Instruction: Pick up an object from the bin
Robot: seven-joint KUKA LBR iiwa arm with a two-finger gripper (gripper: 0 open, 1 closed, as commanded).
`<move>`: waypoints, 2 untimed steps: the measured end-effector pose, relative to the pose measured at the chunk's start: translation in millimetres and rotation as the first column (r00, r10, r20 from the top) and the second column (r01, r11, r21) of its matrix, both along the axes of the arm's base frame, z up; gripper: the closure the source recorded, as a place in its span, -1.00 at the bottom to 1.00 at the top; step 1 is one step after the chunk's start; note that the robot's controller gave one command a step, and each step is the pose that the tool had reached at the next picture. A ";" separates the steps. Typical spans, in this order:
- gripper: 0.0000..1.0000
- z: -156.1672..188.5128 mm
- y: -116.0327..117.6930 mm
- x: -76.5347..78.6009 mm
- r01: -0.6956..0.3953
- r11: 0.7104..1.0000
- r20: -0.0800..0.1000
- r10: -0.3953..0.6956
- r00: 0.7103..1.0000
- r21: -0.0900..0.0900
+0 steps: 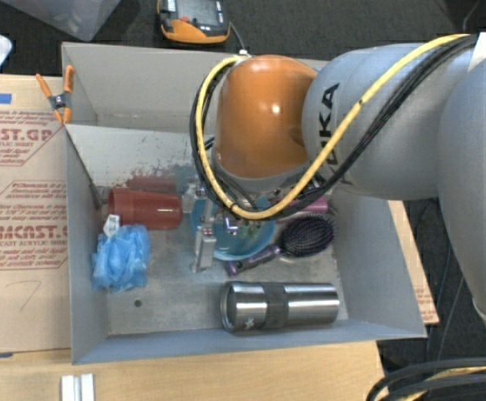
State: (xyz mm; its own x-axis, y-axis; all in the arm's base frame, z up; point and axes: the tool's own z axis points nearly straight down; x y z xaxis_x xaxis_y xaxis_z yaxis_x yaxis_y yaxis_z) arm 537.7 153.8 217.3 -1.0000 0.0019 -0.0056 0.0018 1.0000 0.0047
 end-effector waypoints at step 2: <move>-1.00 -47.7 -31.4 24.1 0.037 0.999 -0.012 -0.037 0.999 -0.002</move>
Offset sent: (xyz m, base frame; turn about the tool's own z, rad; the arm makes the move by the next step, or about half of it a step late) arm 0.0256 -0.0301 -0.0454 0.0352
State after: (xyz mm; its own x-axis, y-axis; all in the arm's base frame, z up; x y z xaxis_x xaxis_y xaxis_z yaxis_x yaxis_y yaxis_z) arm 561.8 122.4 169.6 -0.9992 0.0391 0.0061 0.0391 0.9992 0.0026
